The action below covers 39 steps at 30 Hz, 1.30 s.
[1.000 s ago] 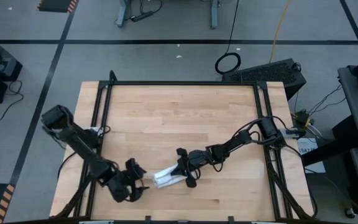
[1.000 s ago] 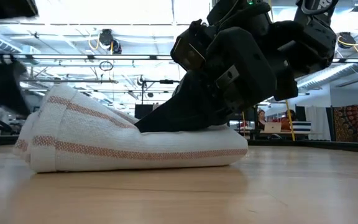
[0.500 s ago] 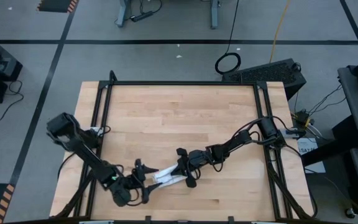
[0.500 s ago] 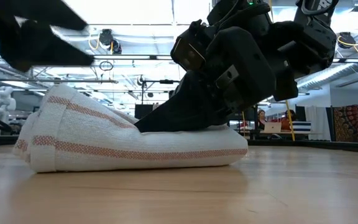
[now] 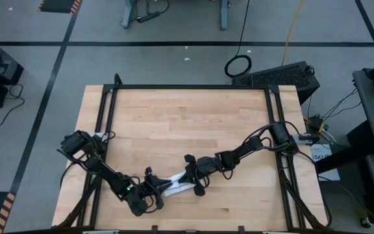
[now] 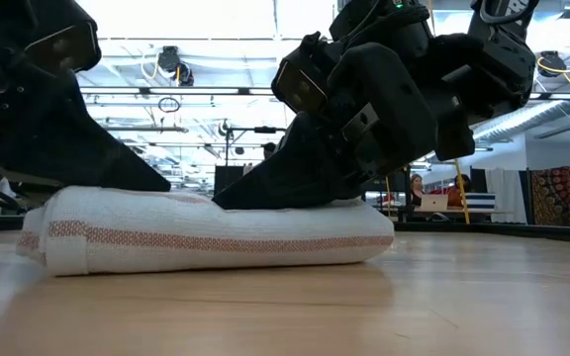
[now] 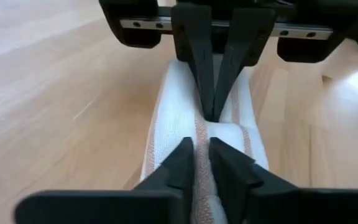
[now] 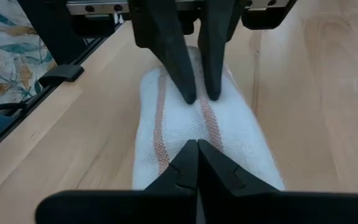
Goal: Roll towel
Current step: Roll the white towel
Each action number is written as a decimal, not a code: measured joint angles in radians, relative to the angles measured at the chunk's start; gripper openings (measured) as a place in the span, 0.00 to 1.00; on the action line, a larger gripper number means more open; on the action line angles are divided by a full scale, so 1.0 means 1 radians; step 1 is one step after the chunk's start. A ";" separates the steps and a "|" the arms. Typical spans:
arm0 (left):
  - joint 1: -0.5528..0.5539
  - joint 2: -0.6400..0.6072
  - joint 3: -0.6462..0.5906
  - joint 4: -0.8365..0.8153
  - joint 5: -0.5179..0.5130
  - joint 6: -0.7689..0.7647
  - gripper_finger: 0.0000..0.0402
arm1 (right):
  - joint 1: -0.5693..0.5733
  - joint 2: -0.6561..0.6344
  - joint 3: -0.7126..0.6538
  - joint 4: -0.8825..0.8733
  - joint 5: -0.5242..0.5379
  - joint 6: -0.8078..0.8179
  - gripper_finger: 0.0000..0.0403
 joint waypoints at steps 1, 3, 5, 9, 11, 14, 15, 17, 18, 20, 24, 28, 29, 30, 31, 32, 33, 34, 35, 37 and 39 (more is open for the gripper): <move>-0.002 0.000 0.000 -0.002 0.004 -0.001 0.12 | 0.000 0.000 0.000 0.000 0.000 0.000 0.00; -0.006 0.000 0.000 0.007 0.008 0.016 0.08 | 0.000 0.000 0.000 0.005 0.000 0.000 0.00; -0.007 0.000 0.000 0.027 0.018 0.049 0.06 | -0.001 -0.008 -0.001 0.007 -0.002 0.000 0.00; -0.008 0.000 0.000 0.036 0.042 0.061 0.08 | -0.003 -0.055 -0.003 -0.037 -0.002 -0.008 0.00; -0.009 0.000 -0.001 0.036 0.048 0.062 0.10 | -0.004 -0.099 -0.004 -0.079 -0.001 -0.026 0.00; -0.009 -0.004 -0.001 0.036 0.055 0.085 0.11 | -0.004 -0.172 -0.003 -0.181 -0.001 -0.067 0.00; -0.009 -0.004 -0.001 0.036 0.055 0.090 0.11 | -0.004 -0.188 -0.003 -0.215 -0.001 -0.079 0.00; -0.009 -0.008 -0.001 0.034 0.055 0.109 0.11 | -0.004 -0.207 -0.003 -0.269 -0.001 -0.095 0.00; -0.009 -0.012 -0.002 0.032 0.056 0.116 0.12 | -0.004 -0.207 -0.003 -0.275 -0.001 -0.095 0.00; -0.009 -0.017 -0.002 0.030 0.061 0.134 0.12 | 0.001 -0.206 -0.012 -0.261 0.000 -0.095 0.00; -0.009 -0.040 -0.004 0.023 0.069 0.182 0.12 | 0.004 -0.163 -0.042 -0.213 0.028 -0.064 0.00; -0.007 -0.056 -0.004 0.025 0.064 0.219 0.12 | 0.003 -0.130 -0.066 -0.149 0.032 -0.033 0.00; -0.004 -0.056 -0.004 0.022 0.063 0.220 0.12 | 0.003 -0.129 -0.069 -0.142 0.033 -0.030 0.00; -0.002 -0.056 -0.004 0.016 0.062 0.221 0.12 | 0.003 -0.129 -0.072 -0.139 0.035 -0.026 0.00; -0.002 -0.056 -0.004 0.011 0.062 0.221 0.12 | 0.003 -0.129 -0.072 -0.139 0.035 -0.025 0.00; -0.001 -0.060 -0.004 0.003 0.060 0.220 0.12 | 0.003 -0.130 -0.072 -0.137 0.035 -0.022 0.00; -0.001 -0.067 -0.004 -0.007 0.057 0.221 0.12 | 0.003 -0.136 -0.073 -0.138 0.035 -0.021 0.00; -0.001 -0.079 -0.004 -0.021 0.053 0.221 0.12 | 0.003 -0.140 -0.073 -0.137 0.035 -0.021 0.00; -0.001 -0.097 -0.004 -0.038 0.049 0.221 0.12 | 0.003 -0.142 -0.072 -0.132 0.034 -0.019 0.00; -0.001 -0.145 -0.004 -0.084 0.046 0.219 0.12 | 0.003 -0.153 -0.072 -0.127 0.032 -0.019 0.00; -0.001 -0.191 -0.004 -0.121 0.040 0.218 0.12 | 0.002 -0.165 -0.072 -0.118 0.031 -0.021 0.00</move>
